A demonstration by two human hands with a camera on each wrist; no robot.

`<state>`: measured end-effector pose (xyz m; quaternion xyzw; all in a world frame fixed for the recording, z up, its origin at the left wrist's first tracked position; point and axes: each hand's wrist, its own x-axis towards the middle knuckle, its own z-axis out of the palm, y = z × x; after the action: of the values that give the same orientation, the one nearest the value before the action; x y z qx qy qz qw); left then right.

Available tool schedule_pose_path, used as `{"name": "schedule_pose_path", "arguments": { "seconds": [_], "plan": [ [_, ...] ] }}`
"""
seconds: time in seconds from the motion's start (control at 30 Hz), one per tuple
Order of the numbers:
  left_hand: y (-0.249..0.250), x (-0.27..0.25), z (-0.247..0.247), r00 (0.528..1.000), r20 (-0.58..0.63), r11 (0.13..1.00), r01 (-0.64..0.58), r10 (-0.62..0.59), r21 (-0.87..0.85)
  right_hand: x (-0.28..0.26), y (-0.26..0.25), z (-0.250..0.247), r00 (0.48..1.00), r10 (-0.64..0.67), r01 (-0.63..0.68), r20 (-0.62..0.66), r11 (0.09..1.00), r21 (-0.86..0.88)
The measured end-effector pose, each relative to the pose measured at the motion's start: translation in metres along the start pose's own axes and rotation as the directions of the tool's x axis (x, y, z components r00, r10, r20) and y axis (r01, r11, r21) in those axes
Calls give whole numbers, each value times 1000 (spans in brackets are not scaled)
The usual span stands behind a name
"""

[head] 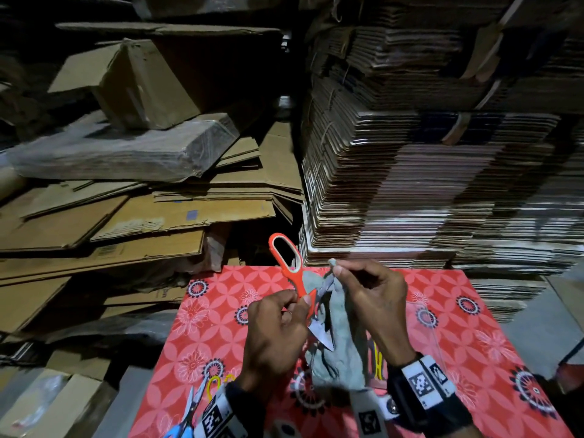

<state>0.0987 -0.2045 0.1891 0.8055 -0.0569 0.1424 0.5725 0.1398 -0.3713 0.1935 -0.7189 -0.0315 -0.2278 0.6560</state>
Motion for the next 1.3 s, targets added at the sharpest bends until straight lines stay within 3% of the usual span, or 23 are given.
{"name": "schedule_pose_path", "arguments": {
  "seconds": [0.13, 0.3, 0.4, 0.6, 0.73, 0.87, 1.13, 1.3],
  "plan": [
    [3, -3, -1, 1000, 2, 996, 23, -23, -81, 14, 12, -9, 998, 61, -59, -36, 998, 35],
    [9, 4, -3, 1000, -19, 990, 21, -24, -140, 17, 9, -25, 983, 166, -144, -72, 960, 239],
    [-5, 11, -11, 998, -30, 980, 54, -61, -193, 17, -10, -35, 992, 84, -58, -98, 968, 242],
    [-2, 10, -8, 999, -14, 975, 34, -38, -220, 1, -38, -21, 989, -144, 145, -15, 977, 158],
    [5, 9, -5, 1000, -10, 972, 21, -24, -234, -11, -37, -5, 963, -268, 268, 20, 963, -7],
    [13, 4, -4, 999, -4, 965, 43, -46, -260, -18, -24, 4, 899, -436, 424, 22, 858, -290],
    [12, 0, -7, 998, -24, 968, 42, -49, -246, -28, -16, 11, 885, -452, 464, 108, 842, -277],
    [7, -3, -2, 994, 7, 950, 105, -108, -293, -32, -14, 9, 881, -438, 471, 176, 845, -254]
  ]
}}
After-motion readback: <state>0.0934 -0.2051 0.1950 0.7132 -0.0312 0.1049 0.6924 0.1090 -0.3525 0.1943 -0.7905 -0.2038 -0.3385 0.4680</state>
